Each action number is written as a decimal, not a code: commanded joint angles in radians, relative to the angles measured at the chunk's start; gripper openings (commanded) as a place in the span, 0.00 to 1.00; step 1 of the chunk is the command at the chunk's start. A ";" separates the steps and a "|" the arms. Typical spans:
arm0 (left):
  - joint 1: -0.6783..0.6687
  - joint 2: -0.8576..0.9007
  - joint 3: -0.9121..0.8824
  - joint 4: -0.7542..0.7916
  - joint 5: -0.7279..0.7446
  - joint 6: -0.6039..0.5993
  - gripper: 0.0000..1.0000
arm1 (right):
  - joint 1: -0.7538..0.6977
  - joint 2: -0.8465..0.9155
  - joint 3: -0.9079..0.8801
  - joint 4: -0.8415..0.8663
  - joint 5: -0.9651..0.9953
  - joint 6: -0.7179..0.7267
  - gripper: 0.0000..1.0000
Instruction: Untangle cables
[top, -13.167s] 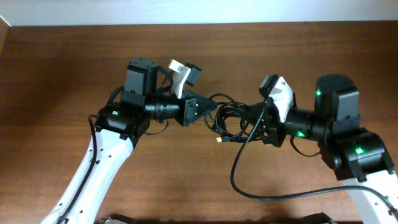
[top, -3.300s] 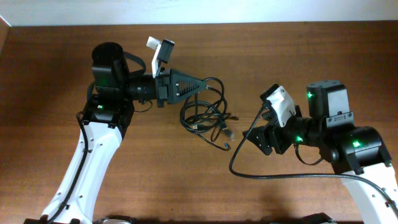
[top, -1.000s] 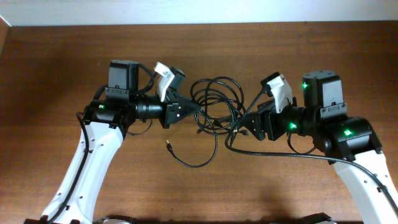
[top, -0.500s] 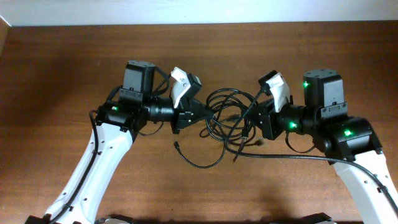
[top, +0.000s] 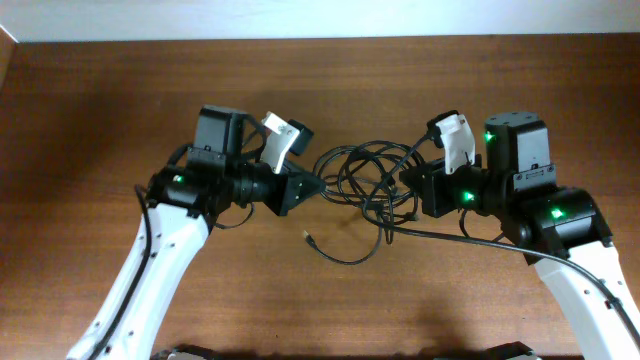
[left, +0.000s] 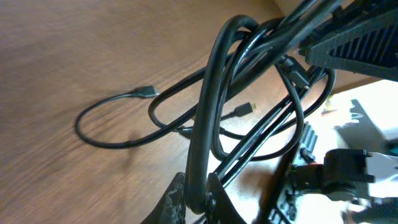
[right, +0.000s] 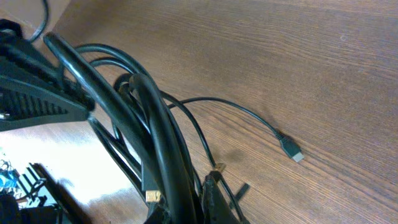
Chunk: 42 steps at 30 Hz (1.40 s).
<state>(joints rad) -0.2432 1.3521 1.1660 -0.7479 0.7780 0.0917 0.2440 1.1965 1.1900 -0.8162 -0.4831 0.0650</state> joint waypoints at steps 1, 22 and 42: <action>0.019 -0.108 0.000 -0.031 -0.320 -0.082 0.00 | -0.011 -0.006 0.005 -0.003 0.078 0.004 0.04; 0.019 -0.214 0.000 -0.242 -0.754 -1.349 0.00 | -0.011 -0.053 0.005 0.020 0.016 0.026 0.04; 0.063 -0.214 0.000 -0.131 -0.647 -0.572 0.99 | -0.011 -0.053 0.005 0.022 -0.564 -0.402 0.04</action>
<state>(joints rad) -0.1818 1.1500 1.1683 -0.9016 -0.0238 -0.8501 0.2352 1.1675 1.1889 -0.7994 -0.7746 -0.1493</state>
